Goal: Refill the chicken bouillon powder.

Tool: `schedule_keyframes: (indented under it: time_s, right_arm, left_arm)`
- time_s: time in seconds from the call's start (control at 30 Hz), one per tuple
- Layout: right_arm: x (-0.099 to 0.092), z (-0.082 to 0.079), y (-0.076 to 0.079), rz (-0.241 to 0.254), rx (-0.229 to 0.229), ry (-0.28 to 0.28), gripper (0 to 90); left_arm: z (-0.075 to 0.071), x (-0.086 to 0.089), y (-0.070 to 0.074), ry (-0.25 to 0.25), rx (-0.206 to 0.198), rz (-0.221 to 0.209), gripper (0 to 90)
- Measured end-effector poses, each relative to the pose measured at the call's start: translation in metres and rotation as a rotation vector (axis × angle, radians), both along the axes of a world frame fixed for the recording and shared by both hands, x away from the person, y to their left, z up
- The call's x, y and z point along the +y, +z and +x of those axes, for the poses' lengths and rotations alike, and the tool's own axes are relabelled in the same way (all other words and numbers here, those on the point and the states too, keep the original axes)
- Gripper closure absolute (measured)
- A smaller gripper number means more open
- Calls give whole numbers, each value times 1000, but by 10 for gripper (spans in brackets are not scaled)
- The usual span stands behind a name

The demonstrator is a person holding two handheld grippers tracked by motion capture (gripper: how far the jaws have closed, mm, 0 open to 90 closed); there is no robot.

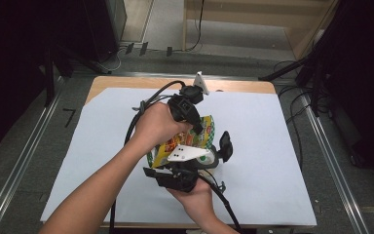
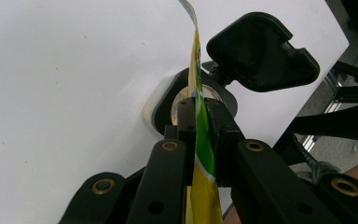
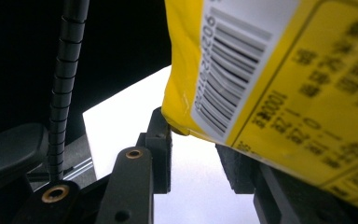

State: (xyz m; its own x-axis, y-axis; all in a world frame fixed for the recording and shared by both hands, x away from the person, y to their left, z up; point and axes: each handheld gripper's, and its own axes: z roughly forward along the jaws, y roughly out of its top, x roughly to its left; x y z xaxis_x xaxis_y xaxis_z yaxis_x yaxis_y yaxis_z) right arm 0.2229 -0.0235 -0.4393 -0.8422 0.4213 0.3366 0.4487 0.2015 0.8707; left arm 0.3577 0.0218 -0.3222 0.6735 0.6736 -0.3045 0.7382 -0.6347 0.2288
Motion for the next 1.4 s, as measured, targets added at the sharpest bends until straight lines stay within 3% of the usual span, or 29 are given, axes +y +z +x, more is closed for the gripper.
schedule_keyframes:
  time_s: [0.47, 0.73, 0.87, 1.4]
  right_arm:
    - [2, -1, -4, -13, -40, -4, 695]
    - [1, -2, -1, 10, -5, 9, 715]
    - [0, -4, 2, 16, -14, 12, 717]
    - [0, -3, 2, 16, 2, 0, 717]
  left_arm:
    - [-6, -7, 2, -14, -8, 0, 849]
    - [-3, -6, 1, -19, 7, 7, 860]
    - [1, -3, 1, -14, 24, -3, 862]
    - [2, -4, 3, -7, 6, -34, 837]
